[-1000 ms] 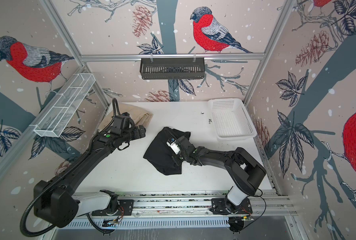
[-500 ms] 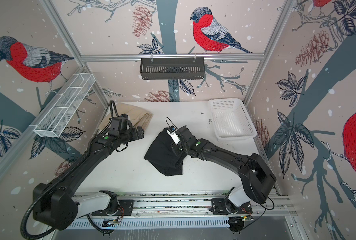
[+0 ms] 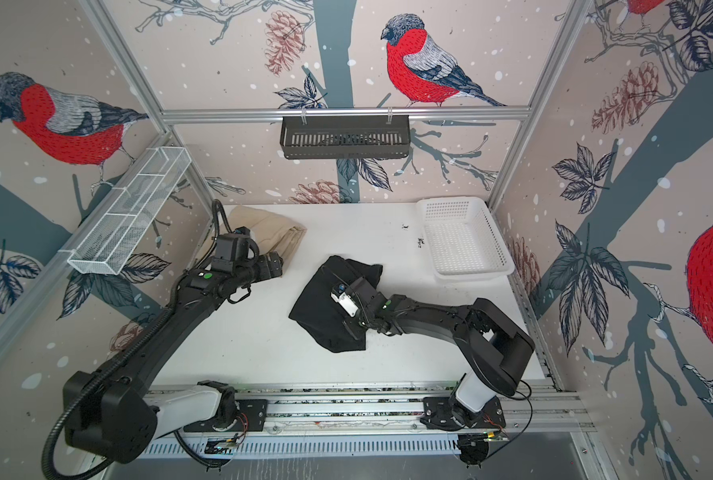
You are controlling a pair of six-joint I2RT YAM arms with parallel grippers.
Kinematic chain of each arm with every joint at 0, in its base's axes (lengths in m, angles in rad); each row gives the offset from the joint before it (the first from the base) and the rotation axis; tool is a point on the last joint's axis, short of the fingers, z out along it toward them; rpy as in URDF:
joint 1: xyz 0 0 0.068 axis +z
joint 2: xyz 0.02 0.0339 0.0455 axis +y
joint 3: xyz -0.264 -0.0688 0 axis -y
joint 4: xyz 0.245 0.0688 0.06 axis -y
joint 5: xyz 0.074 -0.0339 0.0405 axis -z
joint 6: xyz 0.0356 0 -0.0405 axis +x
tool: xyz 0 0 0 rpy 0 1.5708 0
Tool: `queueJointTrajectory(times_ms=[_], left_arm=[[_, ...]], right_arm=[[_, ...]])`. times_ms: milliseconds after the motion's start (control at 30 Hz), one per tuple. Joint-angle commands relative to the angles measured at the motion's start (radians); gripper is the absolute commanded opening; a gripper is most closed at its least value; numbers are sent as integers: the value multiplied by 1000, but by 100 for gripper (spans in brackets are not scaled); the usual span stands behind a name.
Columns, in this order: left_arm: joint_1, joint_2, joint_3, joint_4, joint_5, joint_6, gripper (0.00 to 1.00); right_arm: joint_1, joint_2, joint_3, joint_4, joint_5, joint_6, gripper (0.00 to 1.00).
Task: Fold and stack the shorts
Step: 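Press and smooth the folded shorts with the right gripper while the left gripper waits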
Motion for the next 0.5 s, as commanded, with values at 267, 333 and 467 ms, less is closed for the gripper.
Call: queueJointTrajectory(times_ms=[267,333,467], left_arm=[[32,248,253,83,-166,162,97],[50,346,318,114,-185,230,97],[100,570,535,82,-203,350,97]], right_arm=[[-62,-102,71,49,-77,-43,54],[-62,-42,135,17,-55,-89,64],[-64,64,234,-6,-68,-166,78]])
